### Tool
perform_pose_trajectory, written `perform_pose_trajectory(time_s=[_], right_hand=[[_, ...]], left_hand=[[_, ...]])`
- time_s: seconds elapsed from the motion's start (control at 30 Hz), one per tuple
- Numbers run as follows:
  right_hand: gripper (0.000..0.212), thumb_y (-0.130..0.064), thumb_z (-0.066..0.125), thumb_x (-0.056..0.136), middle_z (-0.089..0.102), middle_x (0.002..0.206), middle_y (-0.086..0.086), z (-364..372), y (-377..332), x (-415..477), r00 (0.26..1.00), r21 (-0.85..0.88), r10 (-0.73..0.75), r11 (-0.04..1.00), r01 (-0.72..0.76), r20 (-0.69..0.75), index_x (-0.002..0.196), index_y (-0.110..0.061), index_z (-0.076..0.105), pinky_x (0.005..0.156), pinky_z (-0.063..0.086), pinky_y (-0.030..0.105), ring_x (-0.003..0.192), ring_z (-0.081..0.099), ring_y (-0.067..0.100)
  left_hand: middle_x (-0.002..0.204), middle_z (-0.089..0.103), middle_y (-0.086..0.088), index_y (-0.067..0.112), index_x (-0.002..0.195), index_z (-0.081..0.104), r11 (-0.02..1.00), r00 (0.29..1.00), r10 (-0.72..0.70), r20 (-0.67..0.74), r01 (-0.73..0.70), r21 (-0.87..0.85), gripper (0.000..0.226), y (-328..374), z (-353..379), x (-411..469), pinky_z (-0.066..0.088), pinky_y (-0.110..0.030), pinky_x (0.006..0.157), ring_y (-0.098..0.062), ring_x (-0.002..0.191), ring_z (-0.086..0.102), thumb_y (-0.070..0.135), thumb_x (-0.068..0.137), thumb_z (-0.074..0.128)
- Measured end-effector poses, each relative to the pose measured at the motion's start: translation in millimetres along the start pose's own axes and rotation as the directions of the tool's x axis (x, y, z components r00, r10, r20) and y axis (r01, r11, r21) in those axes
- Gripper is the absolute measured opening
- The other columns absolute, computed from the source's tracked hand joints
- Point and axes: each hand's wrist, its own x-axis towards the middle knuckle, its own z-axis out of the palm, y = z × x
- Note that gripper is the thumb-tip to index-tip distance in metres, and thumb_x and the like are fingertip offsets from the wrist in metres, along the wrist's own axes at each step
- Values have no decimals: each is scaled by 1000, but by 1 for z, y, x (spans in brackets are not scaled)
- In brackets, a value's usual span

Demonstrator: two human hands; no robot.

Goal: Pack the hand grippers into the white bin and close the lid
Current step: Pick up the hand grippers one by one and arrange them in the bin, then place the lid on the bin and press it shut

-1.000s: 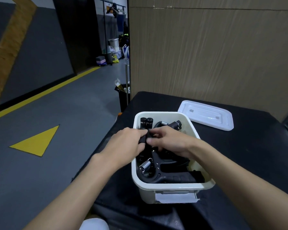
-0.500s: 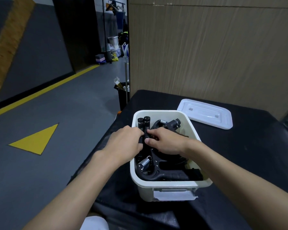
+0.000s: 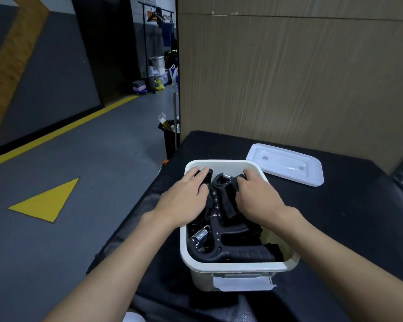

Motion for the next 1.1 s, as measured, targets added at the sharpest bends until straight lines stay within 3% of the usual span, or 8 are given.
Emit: perform_pose_trajectory(time_s=[0.2, 0.3, 0.47, 0.53, 0.57, 0.67, 0.87, 1.1], right_hand=[[16, -16, 43, 89, 47, 115, 12, 12, 5, 4, 997, -17, -64, 998, 64, -48, 97, -7, 54, 83, 39, 35, 105, 50, 33], [17, -19, 46, 89, 47, 116, 13, 11, 5, 6, 998, 41, -50, 998, 51, -40, 95, -7, 55, 87, 42, 39, 106, 50, 34], [19, -22, 46, 91, 48, 117, 12, 9, 7, 7, 999, 112, -22, 993, 25, -24, 91, -7, 56, 94, 43, 41, 111, 47, 33], [26, -26, 44, 94, 51, 114, 10, 7, 9, 7, 998, 194, 5, 981, 8, -68, 90, -5, 60, 92, 45, 41, 107, 50, 32], [29, -28, 43, 95, 54, 110, 9, 5, 12, 8, 994, 227, 21, 974, 5, -111, 90, -6, 63, 89, 47, 41, 103, 52, 31], [30, -28, 42, 92, 64, 89, 5, -4, 23, 12, 962, 315, 109, 949, -26, -249, 79, -13, 65, 77, 50, 42, 86, 57, 29], [30, -21, 40, 97, 65, 84, 11, 11, 87, 30, 893, 579, 440, 753, -312, -91, 86, -3, 61, 69, 42, 34, 80, 56, 30], [32, -31, 49, 94, 60, 118, 9, 64, 156, 54, 846, 281, 486, 798, -532, 221, 117, -9, 54, 89, 48, 41, 104, 58, 31]], left_hand=[[162, 17, 14, 27, 151, 27, 978, 998, 47, -42, -37, 206, 47, 9, -2, -8, 47, -48, 96, -22, 129, 46, 28, 104, 25], [162, 22, 3, 11, 145, 39, 976, 995, 97, -30, -89, 197, 44, 11, -2, -9, 32, -37, 110, -19, 139, 35, 24, 106, 24], [164, 17, 4, 14, 154, 27, 966, 971, -75, -225, 15, -258, 50, 1, 4, -9, 16, -17, 109, -10, 146, 23, 23, 105, 25], [141, 52, -2, 9, 139, 44, 854, 940, -290, -181, 169, -492, 41, -4, 7, -8, 32, -27, 106, -19, 130, 44, 22, 102, 30], [114, 64, -2, 9, 120, 54, 744, 928, -367, -74, 245, -622, 32, -3, 8, -9, 40, -30, 90, -21, 110, 55, 22, 101, 33], [81, 65, -10, 8, 100, 64, 400, 917, -364, 162, 311, -862, 26, 4, 8, -15, 50, -32, 61, -23, 73, 61, 18, 99, 40], [62, 48, -2, 13, 75, 47, 483, 900, -433, 54, 282, -829, 25, 9, 10, -6, 37, -14, 38, -13, 49, 45, 9, 98, 37], [63, 32, 1, 15, 75, 37, 623, 907, -416, -61, 236, -746, 21, 8, 16, 9, 24, -17, 37, -11, 52, 29, 9, 95, 37]])
